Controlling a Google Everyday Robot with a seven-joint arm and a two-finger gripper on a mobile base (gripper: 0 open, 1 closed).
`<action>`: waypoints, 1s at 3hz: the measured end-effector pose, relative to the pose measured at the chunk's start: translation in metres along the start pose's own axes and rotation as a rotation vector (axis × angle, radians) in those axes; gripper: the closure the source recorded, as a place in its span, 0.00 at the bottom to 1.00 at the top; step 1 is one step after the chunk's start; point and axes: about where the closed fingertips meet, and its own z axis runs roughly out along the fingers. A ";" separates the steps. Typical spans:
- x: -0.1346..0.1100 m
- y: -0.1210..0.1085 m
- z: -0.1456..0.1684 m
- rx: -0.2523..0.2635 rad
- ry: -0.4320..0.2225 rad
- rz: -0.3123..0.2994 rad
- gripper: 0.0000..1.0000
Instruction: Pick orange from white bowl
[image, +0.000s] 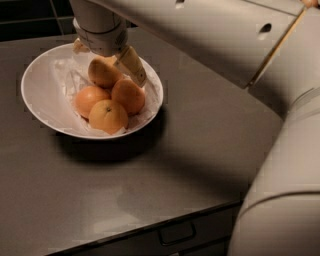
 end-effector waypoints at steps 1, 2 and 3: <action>0.007 -0.003 0.008 0.001 0.002 -0.018 0.00; 0.014 -0.010 0.013 0.013 0.016 -0.041 0.00; 0.019 -0.017 0.010 0.025 0.054 -0.063 0.00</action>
Offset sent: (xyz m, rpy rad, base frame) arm 0.0326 0.0052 -0.0039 -0.0197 -0.0455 0.0615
